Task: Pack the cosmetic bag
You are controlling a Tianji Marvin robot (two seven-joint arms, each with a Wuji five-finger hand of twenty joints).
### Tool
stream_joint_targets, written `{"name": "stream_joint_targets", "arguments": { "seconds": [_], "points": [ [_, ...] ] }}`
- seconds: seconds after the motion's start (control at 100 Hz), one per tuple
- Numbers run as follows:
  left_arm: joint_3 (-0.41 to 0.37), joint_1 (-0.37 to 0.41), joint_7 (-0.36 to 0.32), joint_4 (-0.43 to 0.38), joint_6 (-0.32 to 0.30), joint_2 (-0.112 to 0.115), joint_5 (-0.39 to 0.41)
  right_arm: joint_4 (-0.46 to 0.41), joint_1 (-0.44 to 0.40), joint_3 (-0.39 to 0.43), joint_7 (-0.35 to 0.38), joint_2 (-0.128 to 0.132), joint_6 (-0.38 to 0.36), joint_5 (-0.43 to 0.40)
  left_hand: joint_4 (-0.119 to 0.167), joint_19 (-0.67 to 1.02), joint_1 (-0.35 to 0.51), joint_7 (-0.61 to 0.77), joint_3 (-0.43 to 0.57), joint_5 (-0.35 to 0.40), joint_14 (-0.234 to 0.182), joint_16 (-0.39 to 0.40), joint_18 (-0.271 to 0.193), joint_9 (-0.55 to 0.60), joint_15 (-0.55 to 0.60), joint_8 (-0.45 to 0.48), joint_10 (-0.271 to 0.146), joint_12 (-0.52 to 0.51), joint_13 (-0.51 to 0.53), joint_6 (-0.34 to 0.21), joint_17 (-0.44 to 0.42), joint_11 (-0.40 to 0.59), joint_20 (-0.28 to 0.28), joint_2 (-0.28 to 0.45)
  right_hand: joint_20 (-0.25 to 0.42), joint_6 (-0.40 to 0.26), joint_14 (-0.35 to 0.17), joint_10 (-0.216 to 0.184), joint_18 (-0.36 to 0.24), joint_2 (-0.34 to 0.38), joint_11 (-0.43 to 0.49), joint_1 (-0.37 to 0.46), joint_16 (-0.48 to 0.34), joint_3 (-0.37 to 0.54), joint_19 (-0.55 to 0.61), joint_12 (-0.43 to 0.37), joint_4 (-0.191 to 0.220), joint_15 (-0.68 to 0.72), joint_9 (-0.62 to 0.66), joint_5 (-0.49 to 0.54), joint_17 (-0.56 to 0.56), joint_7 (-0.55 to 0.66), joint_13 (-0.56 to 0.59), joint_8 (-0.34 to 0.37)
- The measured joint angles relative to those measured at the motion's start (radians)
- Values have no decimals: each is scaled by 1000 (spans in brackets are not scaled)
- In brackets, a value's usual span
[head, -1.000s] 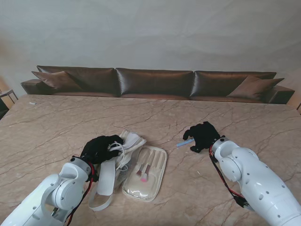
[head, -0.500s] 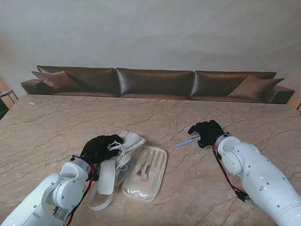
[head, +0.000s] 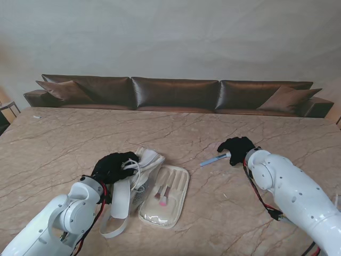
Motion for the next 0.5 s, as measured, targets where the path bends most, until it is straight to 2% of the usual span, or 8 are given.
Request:
{"name": "stream_joint_targets", "arguments": {
  "seconds": [0.16, 0.19, 0.29, 0.34, 0.38, 0.48, 0.5],
  "points": [
    [0, 0, -1, 0, 0, 0, 0, 0, 0, 1, 15, 0, 4, -3, 0, 0, 0, 0, 0, 0, 0, 0, 0, 0, 0, 0, 0, 0, 0, -1, 0, 0, 0, 0, 1, -3, -1, 0, -9, 12, 0, -8, 0, 0, -6, -1, 12, 3, 5, 33, 9, 26, 17, 16],
    [-1, 0, -1, 1, 0, 0, 0, -2, -2, 4, 21, 0, 4, -8, 0, 0, 0, 0, 0, 0, 0, 0, 0, 0, 0, 0, 0, 0, 0, -1, 0, 0, 0, 0, 2, -5, -1, 0, -10, 13, 8, -31, 0, 0, -6, -1, 19, 7, 28, 55, 15, 37, 34, 47],
    [-2, 0, -1, 1, -1, 0, 1, -35, -27, 30, 43, 5, 2, -41, 0, 0, 0, 0, 0, 0, 0, 0, 0, 0, 0, 0, 0, 0, 0, -1, 0, 0, 0, 0, 11, -16, -1, 0, -11, 83, 23, -155, 15, -11, 12, -1, 34, 26, 122, 111, 45, 65, 96, 165],
    [-3, 0, 0, 1, -1, 0, 1, -61, -47, 51, 49, 8, -1, -63, 0, 0, 0, 0, 0, 0, 0, 0, 0, 0, 0, 0, 0, 0, 0, -1, 0, 0, 0, 0, 15, -37, -1, 0, -11, 110, 32, -187, 23, -71, 33, 7, 32, 30, 168, 157, 70, 114, 135, 221],
    [-3, 0, 1, 1, -2, 0, 2, -77, -64, 66, 50, 9, -3, -70, 0, 0, 0, 0, 0, 0, 0, 0, 0, 0, 0, 0, 0, 0, 0, -1, 0, 0, 0, 0, 15, -58, 2, 0, -11, 110, 42, -192, 31, -138, 55, 15, 10, 38, 215, 187, 100, 151, 181, 266],
    [-5, 3, 5, 1, -3, -1, 4, -120, -112, 112, 69, 10, -9, -70, 0, 0, 0, 0, 0, 0, 0, 0, 0, 0, 0, 0, 0, 0, 0, -1, 0, 0, 0, 0, 40, -89, 43, 0, -5, 109, 59, -222, 62, -248, 118, 38, -26, 62, 299, 237, 147, 201, 263, 347],
    [-5, 3, 6, 0, -3, -1, 4, -131, -123, 122, 75, 10, -10, -70, 0, 0, 0, 0, 0, 0, 0, 0, 0, 0, 0, 0, 0, 0, 0, -1, 0, 0, 0, 0, 54, -95, 61, 11, 8, 109, 66, -222, 80, -268, 148, 45, -33, 84, 311, 278, 172, 207, 297, 361]
  ]
}}
